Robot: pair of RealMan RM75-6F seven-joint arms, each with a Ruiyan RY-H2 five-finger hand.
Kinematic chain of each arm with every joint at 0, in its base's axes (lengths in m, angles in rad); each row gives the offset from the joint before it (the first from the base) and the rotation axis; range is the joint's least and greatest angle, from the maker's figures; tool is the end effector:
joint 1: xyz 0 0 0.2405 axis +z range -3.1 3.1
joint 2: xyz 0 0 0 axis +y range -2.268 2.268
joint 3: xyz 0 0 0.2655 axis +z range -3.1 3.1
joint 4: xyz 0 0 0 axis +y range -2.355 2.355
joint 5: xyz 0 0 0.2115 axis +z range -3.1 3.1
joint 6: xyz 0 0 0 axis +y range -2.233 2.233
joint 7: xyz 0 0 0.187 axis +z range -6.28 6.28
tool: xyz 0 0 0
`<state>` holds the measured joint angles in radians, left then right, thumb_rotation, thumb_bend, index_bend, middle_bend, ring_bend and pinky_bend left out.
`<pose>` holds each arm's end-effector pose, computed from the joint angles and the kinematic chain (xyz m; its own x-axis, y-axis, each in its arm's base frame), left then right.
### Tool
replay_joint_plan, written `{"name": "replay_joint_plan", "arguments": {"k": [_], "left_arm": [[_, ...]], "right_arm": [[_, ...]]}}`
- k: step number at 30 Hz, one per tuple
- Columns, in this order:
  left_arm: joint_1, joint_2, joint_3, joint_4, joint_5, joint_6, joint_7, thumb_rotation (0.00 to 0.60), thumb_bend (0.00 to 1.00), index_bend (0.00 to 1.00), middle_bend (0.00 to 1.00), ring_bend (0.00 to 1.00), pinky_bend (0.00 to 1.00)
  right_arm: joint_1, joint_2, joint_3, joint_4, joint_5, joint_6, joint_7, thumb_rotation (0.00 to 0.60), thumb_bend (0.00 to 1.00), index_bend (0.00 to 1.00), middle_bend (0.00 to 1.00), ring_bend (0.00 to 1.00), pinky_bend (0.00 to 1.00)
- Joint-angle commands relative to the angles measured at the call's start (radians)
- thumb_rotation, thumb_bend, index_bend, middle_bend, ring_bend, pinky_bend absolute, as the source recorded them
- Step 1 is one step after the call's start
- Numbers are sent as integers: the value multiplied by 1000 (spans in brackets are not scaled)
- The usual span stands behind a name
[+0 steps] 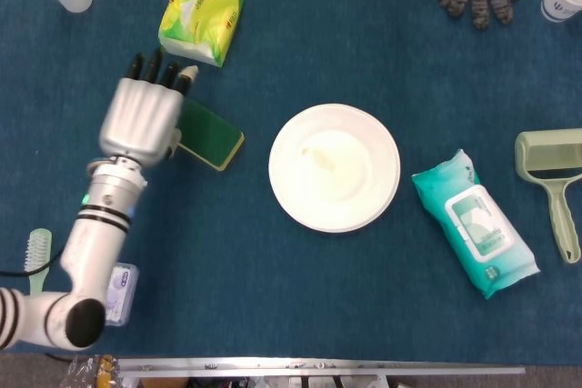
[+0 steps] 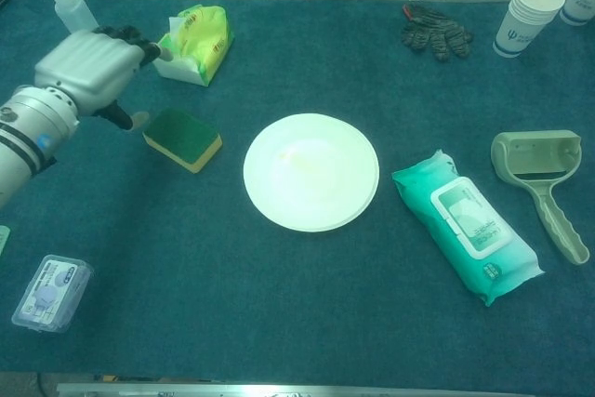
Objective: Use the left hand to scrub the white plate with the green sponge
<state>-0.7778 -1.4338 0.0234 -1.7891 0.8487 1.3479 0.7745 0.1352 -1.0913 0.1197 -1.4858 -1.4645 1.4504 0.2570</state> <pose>-0.1671 0.3477 0.0119 0.6770 0.1736 0.7153 0.7335 -0.2396 -0.6361 -0.3347 -0.2584 0.1969 0.2848 0.0680 0.9562 -0.9579 -0.0176 0.2866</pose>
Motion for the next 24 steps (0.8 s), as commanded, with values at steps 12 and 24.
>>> {"name": "replay_joint_plan", "arguments": {"k": [12,24], "left_arm": [[318,220,65,45,412,155,-495,593,295,258,251,98,97],[434,259,59,31,450,196,-504,597,296,261,256,98,97]], "right_arm": [[-22,3,-8,-20,25,4,-47,588,325,301,315,211,404],[-26,5,-7,-41,32,0,-79,586,324,301,315,210,405]]}}
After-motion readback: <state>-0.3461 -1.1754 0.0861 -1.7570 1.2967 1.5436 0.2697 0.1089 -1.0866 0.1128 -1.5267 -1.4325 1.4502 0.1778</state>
